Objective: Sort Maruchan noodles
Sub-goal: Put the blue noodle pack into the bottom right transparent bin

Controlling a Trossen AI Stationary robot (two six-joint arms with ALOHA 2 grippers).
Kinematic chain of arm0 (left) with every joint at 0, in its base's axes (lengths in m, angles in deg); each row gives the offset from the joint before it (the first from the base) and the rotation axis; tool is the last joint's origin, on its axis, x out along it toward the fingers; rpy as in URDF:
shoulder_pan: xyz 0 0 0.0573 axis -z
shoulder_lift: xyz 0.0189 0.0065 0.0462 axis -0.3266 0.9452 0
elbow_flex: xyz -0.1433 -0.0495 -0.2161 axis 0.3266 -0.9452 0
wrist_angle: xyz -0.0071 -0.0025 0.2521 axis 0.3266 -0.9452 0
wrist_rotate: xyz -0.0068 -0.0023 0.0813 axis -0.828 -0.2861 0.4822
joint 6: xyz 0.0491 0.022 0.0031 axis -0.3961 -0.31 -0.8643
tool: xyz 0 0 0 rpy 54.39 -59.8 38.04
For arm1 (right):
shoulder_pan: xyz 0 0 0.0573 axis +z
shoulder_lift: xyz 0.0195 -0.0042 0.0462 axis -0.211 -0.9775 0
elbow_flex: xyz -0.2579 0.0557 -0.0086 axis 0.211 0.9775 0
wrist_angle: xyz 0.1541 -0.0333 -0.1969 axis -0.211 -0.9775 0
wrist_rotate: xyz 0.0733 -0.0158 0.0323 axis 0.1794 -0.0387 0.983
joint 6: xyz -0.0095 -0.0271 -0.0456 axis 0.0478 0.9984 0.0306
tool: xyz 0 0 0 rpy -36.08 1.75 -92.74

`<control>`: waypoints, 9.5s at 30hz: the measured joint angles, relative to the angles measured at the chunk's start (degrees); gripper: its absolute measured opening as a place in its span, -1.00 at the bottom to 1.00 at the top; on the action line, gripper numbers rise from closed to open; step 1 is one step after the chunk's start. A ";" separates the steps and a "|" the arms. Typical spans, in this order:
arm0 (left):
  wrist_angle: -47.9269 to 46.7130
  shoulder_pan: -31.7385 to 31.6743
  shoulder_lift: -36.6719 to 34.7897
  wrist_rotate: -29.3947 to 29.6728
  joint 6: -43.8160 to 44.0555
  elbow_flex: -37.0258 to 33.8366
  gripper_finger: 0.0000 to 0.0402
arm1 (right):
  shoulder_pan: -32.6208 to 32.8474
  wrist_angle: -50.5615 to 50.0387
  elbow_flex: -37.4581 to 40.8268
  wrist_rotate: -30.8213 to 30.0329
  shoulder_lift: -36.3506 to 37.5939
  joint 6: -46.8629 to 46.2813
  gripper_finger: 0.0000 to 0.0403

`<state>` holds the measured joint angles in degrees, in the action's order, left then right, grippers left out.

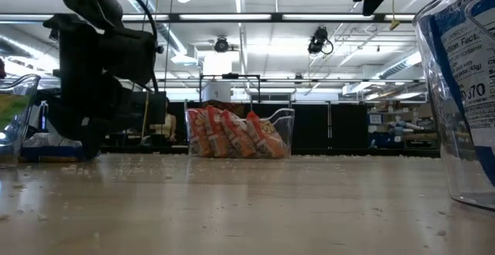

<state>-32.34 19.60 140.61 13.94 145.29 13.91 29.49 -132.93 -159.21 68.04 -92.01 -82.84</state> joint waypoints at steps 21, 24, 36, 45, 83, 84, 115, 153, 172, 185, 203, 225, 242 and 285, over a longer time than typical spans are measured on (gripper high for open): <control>1.56 10.08 -15.36 10.54 -12.33 26.67 -0.91 | 2.77 12.81 0.00 -10.65 1.33 18.39 -0.01; 13.22 16.90 -18.61 16.98 -18.84 28.22 -0.91 | 6.92 14.94 0.02 -15.06 1.52 18.46 -0.01; 73.85 30.62 -12.56 9.90 -60.44 28.22 -0.91 | 23.76 42.13 0.00 -28.60 4.42 47.99 -0.01; 98.22 22.05 -2.73 -15.98 -60.85 28.13 -0.91 | 25.51 56.75 0.02 -33.12 4.55 67.91 -0.01; 105.35 12.61 -2.09 -43.36 -73.47 36.57 -0.91 | 10.08 87.65 2.60 9.05 1.33 60.97 0.65; 105.43 12.37 -2.13 -43.37 -73.26 36.57 -0.91 | 10.17 88.34 2.60 6.38 1.32 62.46 0.65; 70.80 11.75 -16.51 -33.44 -68.89 36.50 -0.09 | 9.41 92.70 2.60 -11.95 2.52 69.04 -0.42; 8.80 23.45 -35.92 0.07 -38.69 36.50 -0.01 | 22.43 36.87 -4.33 -15.70 -5.28 122.33 -0.42; 7.05 23.45 -34.19 4.00 -36.29 36.54 -0.01 | 32.93 14.52 1.17 4.36 -7.65 110.56 -0.42; 7.30 23.45 -34.24 4.02 -36.48 36.54 -0.01 | 36.22 28.29 4.28 -2.55 -13.56 98.90 -0.42; 7.21 23.50 -34.24 3.82 -36.41 36.54 -0.01 | 25.96 22.62 5.27 11.80 -21.38 102.29 0.11; 5.90 23.50 -34.22 5.85 -37.79 36.54 -0.01 | 28.40 22.34 5.36 10.13 -15.81 101.11 -0.94; 12.40 22.33 -27.93 13.04 -40.43 36.50 -0.01 | 33.65 34.05 18.46 6.37 -8.13 94.67 -0.63; 13.62 22.18 -25.76 20.56 -32.65 36.50 -0.04 | 35.91 83.55 48.16 -9.49 -2.16 106.28 -0.90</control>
<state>-18.71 41.78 114.85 34.50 112.65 50.41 65.39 -49.38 -111.05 58.55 -94.17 23.44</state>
